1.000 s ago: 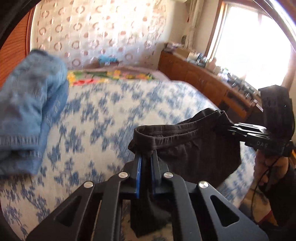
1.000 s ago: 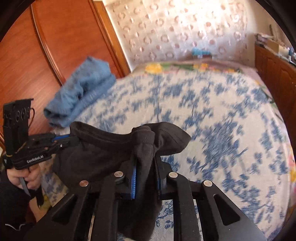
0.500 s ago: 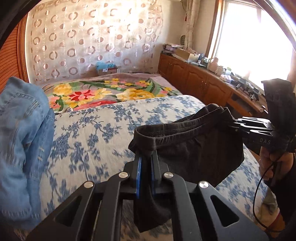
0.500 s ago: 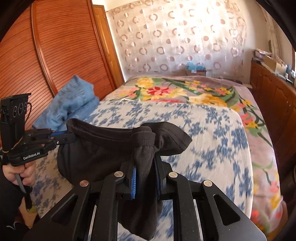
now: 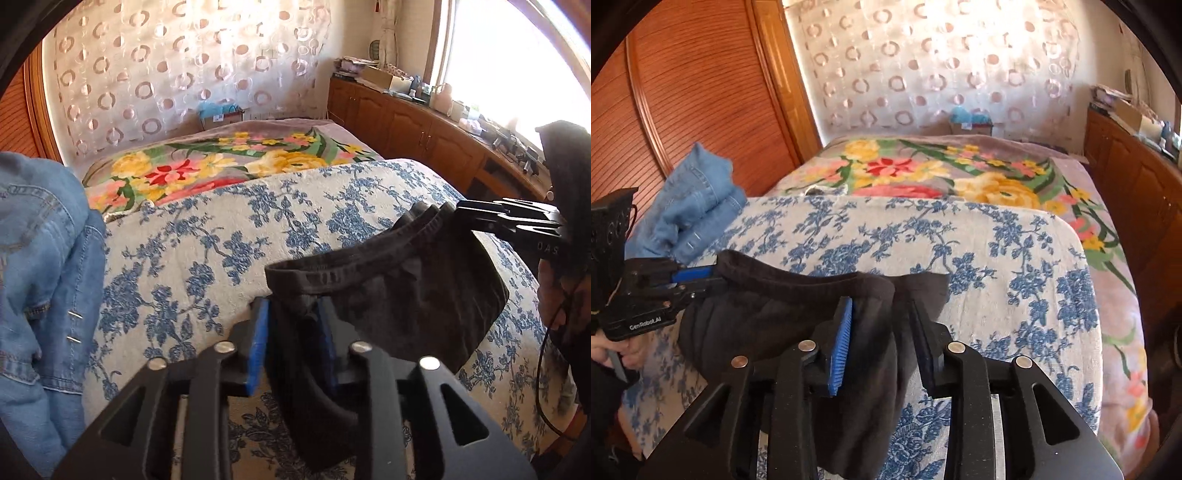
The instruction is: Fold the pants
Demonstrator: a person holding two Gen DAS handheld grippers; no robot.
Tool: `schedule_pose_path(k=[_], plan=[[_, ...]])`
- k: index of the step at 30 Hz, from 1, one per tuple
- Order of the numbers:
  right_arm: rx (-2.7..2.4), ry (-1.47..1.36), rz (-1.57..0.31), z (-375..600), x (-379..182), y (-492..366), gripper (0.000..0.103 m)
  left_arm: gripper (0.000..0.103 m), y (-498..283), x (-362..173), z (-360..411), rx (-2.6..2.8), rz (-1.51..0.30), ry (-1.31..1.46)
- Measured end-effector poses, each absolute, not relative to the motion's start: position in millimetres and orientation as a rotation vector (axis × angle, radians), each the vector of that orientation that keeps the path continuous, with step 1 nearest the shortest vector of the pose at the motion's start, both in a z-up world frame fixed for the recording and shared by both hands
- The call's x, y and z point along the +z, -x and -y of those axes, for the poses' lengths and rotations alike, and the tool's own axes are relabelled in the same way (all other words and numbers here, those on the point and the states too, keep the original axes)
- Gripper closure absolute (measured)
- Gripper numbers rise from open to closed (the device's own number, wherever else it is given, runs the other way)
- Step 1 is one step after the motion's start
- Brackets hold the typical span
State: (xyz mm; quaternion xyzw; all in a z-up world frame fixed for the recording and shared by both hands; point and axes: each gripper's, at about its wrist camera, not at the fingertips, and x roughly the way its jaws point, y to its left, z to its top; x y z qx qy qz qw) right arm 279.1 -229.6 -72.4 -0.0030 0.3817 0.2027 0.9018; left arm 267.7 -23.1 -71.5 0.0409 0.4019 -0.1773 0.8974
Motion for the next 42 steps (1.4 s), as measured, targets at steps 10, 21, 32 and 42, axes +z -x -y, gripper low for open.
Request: schedule_pose_path(k=[10, 21, 32, 42], plan=[[0.464, 0.017, -0.784, 217.6, -65.0, -263.3, 0.072, 0.036, -263.4, -71.8, 25.0, -0.401, -0.824, -0.097], [0.470, 0.082, -0.871, 188.3, -88.4, -270.3, 0.072, 0.036, -263.1, -89.4, 30.7, -0.395, -0.841, -0.110], [0.424, 0.069, -0.887, 192.2, -85.3, -254.6, 0.054, 0.035, -266.1, -100.4, 28.0, -0.409, -0.875, -0.080], [0.296, 0.012, -0.928, 218.7, -89.2, -215.8, 0.053, 0.033, -265.9, -101.6, 33.0, -0.401, -0.878, -0.109]])
